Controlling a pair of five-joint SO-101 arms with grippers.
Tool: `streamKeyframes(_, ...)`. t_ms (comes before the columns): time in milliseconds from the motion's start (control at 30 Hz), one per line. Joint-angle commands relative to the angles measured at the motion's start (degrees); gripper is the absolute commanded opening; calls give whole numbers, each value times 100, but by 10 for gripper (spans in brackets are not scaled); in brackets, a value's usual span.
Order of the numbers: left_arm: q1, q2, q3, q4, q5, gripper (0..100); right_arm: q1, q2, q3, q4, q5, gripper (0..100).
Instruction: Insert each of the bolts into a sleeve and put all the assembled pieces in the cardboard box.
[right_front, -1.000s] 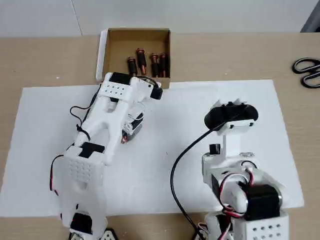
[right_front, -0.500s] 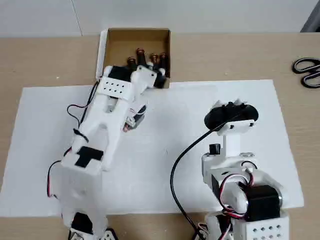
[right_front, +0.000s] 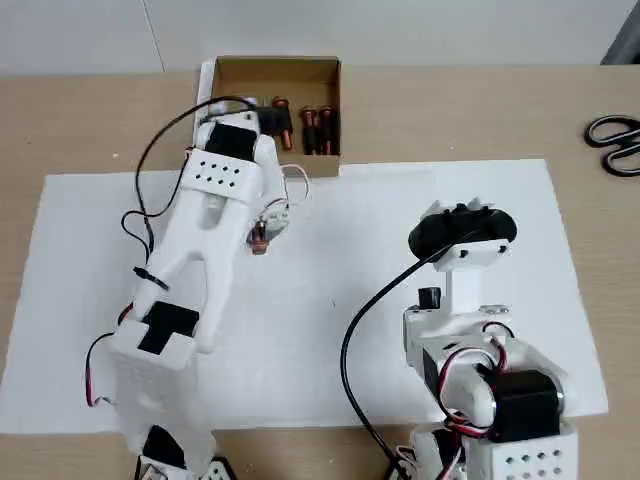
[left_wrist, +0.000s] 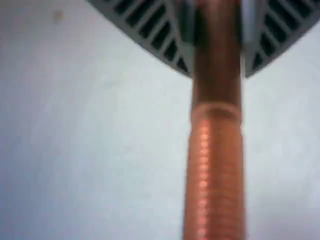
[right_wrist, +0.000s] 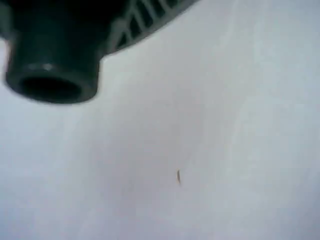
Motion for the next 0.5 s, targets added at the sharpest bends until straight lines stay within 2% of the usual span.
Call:
streamKeyframes(0, -70, -404, -198, 44, 2462, 7, 13, -4, -18, -145, -44, 2)
streamKeyframes(100, -396, -404, -198, -211, 4009, 7, 13, -4, -18, -145, -44, 2)
streamKeyframes(167, -589, -404, -198, -352, 4721, 7, 13, -4, -18, -145, -44, 2)
streamKeyframes(467, -686, -404, 374, -712, 4905, 7, 13, -4, -18, -145, -44, 2)
